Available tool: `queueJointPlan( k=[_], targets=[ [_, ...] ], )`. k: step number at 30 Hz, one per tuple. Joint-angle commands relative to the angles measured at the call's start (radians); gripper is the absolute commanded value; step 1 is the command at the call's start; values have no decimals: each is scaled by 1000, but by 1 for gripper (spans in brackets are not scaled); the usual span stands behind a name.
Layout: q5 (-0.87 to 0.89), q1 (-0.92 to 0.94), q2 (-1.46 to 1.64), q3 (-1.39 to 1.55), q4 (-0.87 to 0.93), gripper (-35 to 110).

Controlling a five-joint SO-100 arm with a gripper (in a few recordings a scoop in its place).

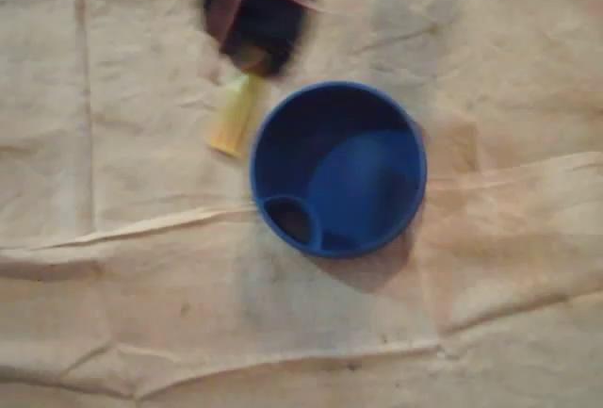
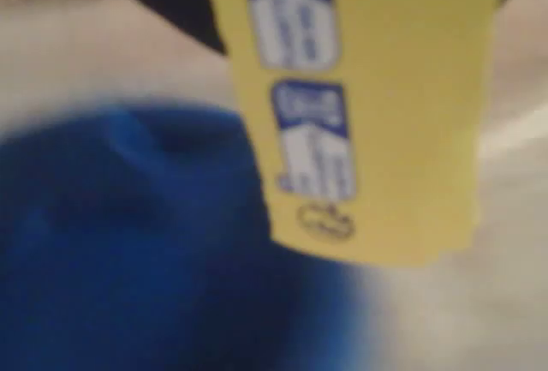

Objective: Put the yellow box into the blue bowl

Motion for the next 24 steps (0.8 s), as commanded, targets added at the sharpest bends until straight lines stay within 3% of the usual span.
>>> queueJointPlan(
  k=[1,11,24],
  targets=[
    [135,-78,120,-44,-3,0],
    [351,-198,74,-37,-11,0],
    [368,-199,-51,-52,-18,0]
  ],
)
